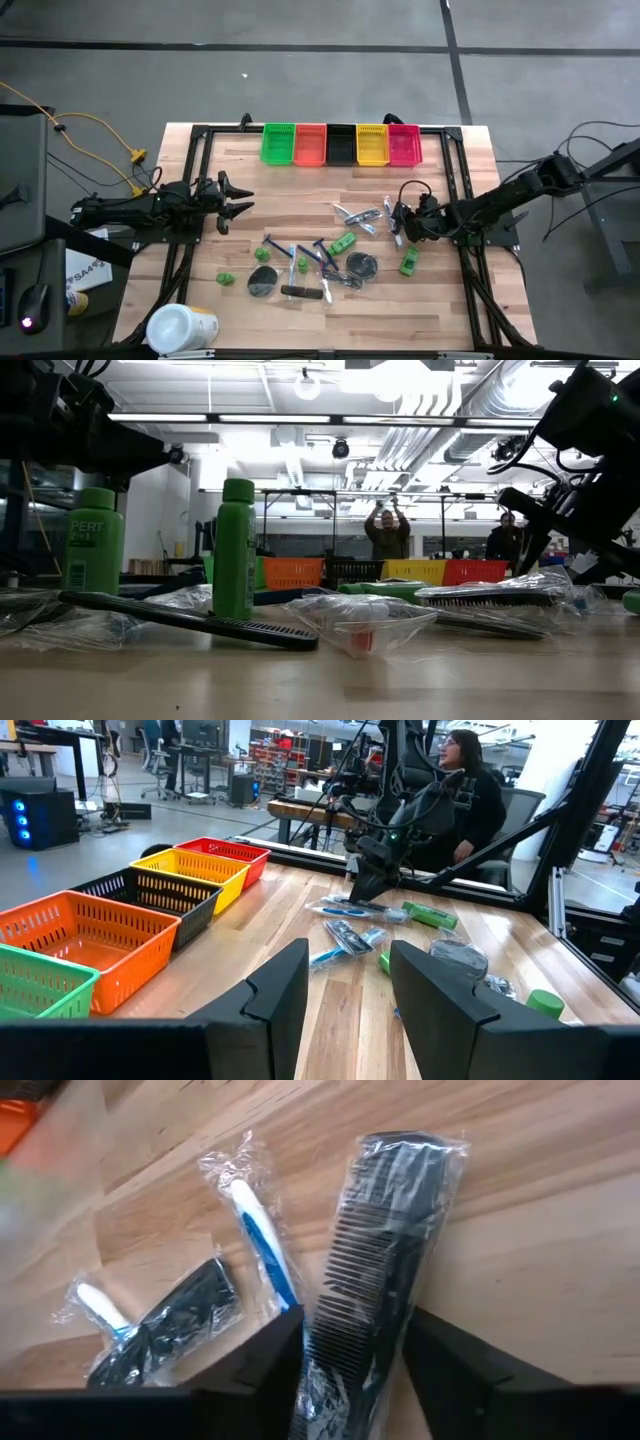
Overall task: Pick & Place Travel size toiletries
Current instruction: Put the black comb into the red bin
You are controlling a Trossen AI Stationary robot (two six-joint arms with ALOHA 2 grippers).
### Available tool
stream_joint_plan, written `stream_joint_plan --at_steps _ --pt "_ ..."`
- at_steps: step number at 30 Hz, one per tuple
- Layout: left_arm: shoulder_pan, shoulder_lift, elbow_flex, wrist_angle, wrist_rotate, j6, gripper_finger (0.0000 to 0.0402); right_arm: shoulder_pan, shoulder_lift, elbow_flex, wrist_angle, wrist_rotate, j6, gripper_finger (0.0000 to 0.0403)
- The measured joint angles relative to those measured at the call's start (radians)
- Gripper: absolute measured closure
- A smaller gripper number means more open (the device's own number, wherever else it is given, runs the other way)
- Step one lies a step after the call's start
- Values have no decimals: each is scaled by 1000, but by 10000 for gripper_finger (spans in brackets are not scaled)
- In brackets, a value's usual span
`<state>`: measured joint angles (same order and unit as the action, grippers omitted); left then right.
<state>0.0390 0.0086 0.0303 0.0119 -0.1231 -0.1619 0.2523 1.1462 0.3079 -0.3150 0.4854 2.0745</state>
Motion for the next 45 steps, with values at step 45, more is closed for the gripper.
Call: stream_joint_plan --at_steps 45 --pt "0 0 0 0 0 0 258 -594 -457 2 324 50 -1108 392"
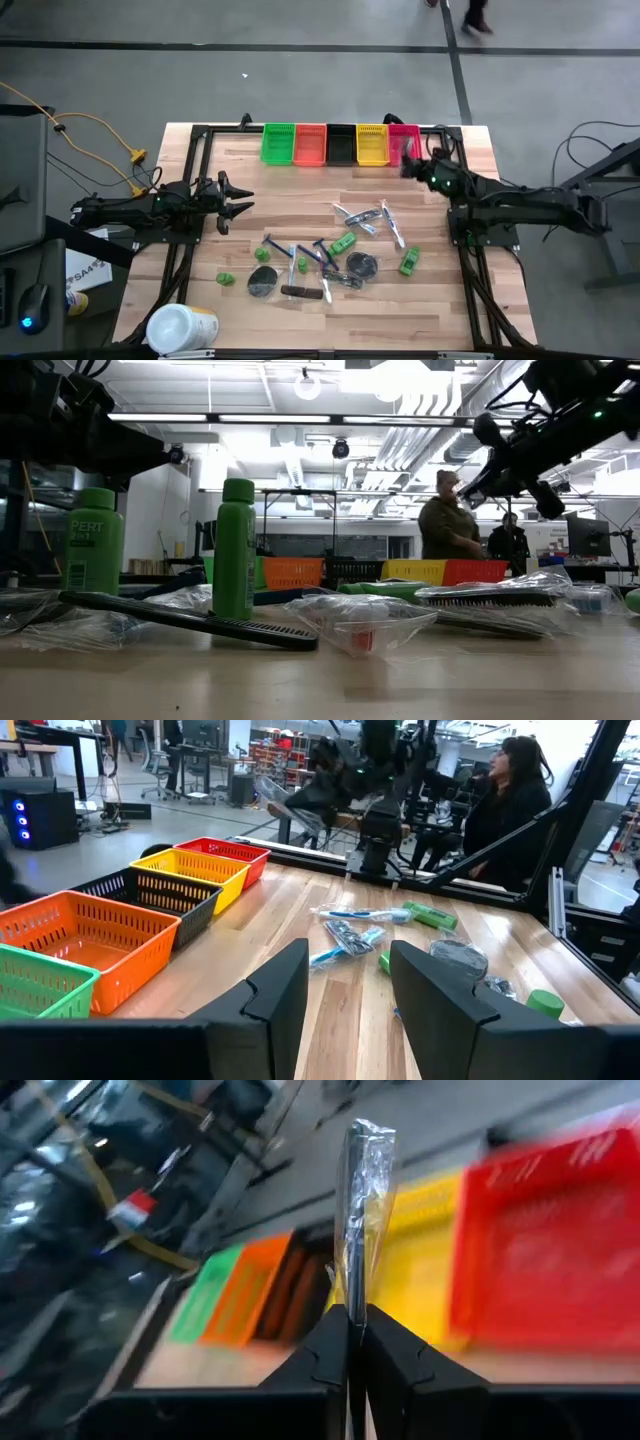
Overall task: Pick & Place Travel size toiletries
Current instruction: Put the black comb into the red bin
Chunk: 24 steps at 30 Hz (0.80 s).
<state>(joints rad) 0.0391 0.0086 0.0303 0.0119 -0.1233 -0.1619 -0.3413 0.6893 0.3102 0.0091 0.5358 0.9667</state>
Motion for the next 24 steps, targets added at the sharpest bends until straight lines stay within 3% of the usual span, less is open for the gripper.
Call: stream_joint_plan --at_steps 6,14,24 --pt "0 0 0 0 0 0 258 -202 76 72 3 -39 -249 392" --pt "0 0 0 0 0 0 258 -346 269 200 4 -44 -596 392" --pt "0 0 0 0 0 0 258 -467 560 382 -85 -205 -767 392"
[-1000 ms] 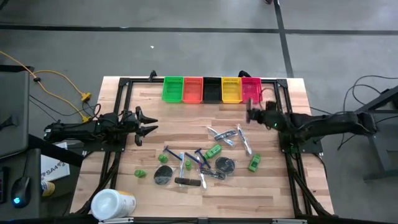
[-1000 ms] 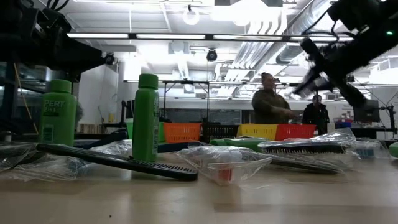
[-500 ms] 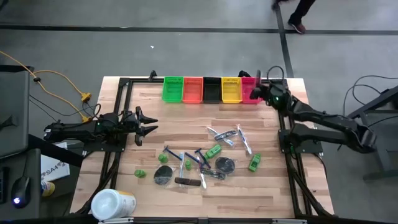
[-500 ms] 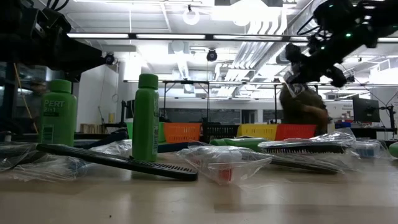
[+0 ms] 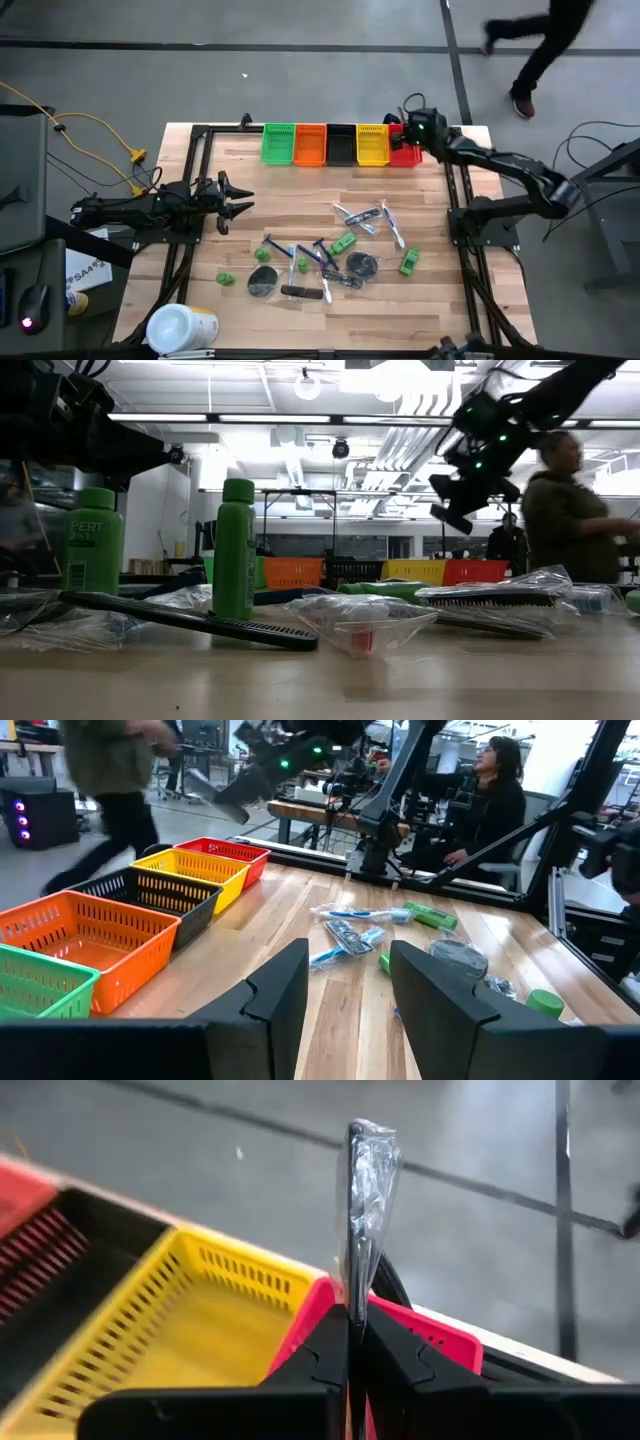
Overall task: Pick & Place Travel size toiletries
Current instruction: Put the black comb into the red bin
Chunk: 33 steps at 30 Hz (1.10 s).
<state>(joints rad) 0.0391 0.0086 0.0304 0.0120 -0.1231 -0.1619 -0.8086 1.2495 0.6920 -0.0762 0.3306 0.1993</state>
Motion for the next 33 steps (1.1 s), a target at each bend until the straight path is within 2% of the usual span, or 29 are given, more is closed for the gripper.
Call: stream_joint_plan --at_steps 6,13,17,22,28,33 --pt "0 0 0 0 0 0 258 -34 158 109 -124 -37 -152 392" --pt "0 0 0 0 0 0 258 -35 276 127 -174 -14 -271 391" --pt "0 0 0 0 0 0 258 -28 290 127 -202 8 -275 376" --pt "0 0 0 0 0 0 258 -7 288 127 -230 94 -274 331" --pt "0 0 0 0 0 0 258 -8 287 128 -268 92 -239 284" --pt "0 0 0 0 0 0 258 -8 245 127 -310 43 -140 267"
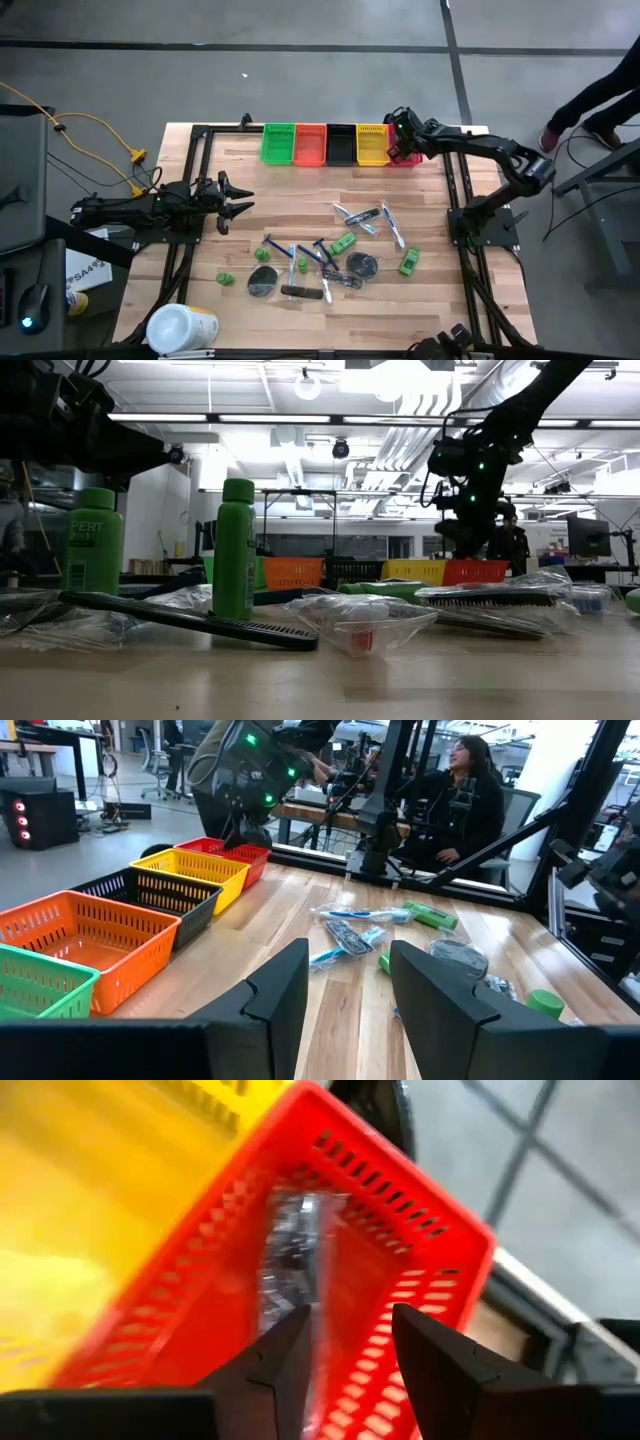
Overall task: Pick & Place Travel size toiletries
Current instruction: Put the black comb into the red bin
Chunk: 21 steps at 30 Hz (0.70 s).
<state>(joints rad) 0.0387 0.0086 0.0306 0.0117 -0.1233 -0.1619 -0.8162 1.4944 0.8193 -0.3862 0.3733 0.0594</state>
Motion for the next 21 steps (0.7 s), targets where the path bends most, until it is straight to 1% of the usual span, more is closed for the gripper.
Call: stream_joint_plan --at_steps 6,9,12,15,18,21 --pt "0 0 0 0 0 0 258 4 -129 0 -28 -214 60 265" --pt "0 0 0 0 0 0 258 31 -213 0 -30 -273 68 264" --pt "0 0 0 0 0 0 258 89 -296 0 -35 -276 49 264" --pt "0 0 0 0 0 0 258 188 -370 0 -56 -275 23 264" --pt "0 0 0 0 0 0 258 311 -431 0 -104 -238 16 264" --pt "0 0 0 0 0 0 258 448 -460 0 -152 -176 20 264"
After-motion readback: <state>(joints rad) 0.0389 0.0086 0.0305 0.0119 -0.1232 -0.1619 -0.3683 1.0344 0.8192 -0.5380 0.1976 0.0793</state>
